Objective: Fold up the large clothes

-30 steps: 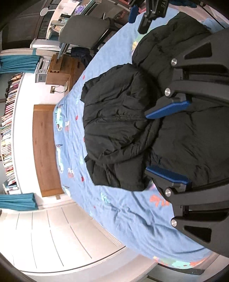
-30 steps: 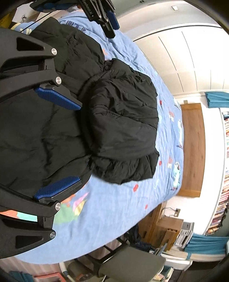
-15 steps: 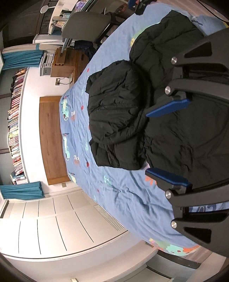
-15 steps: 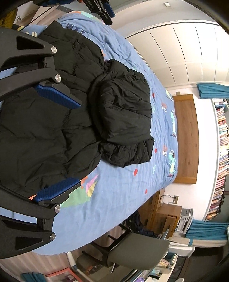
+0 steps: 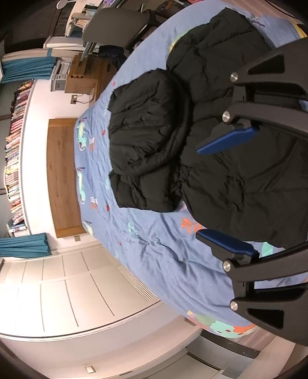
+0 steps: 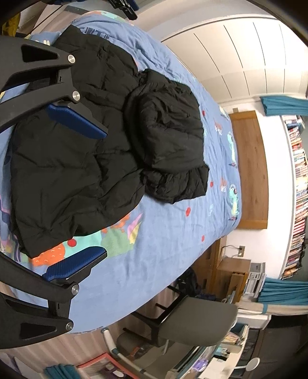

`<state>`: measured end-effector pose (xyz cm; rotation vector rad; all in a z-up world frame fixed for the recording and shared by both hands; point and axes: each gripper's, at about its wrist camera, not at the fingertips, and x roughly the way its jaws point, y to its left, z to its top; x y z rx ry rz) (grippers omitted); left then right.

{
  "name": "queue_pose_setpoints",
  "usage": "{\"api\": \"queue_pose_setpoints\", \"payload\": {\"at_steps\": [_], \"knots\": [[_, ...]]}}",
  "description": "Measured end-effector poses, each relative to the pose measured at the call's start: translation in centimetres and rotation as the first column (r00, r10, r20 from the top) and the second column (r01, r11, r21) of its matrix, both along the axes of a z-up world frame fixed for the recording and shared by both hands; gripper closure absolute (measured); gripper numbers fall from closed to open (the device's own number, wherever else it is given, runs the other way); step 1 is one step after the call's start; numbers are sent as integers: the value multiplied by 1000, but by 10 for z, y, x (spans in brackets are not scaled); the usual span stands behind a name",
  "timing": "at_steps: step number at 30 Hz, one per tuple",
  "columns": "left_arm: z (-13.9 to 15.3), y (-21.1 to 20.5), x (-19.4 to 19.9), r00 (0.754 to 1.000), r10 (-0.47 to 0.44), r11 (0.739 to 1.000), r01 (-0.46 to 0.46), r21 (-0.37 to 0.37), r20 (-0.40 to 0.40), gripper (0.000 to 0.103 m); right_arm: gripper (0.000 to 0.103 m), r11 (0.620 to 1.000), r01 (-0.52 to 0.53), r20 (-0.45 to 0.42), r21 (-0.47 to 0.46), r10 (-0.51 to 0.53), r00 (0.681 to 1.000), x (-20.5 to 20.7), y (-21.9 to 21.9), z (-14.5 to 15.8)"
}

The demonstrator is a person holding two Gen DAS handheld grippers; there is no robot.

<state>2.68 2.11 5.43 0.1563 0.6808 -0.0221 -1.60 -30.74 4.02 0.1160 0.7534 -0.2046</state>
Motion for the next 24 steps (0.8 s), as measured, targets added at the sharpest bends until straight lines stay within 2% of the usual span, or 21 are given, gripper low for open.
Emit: {"api": "queue_pose_setpoints", "payload": {"at_steps": [15,24], "knots": [[-47,13,26,991,50,998,-45,38,-128,39,6,998,50,-122,43,-45,992,18,-26,-54],[-66,30,33,978,68,997,-63,35,-196,39,3,994,84,-155,70,-73,985,15,-43,-71]]}}
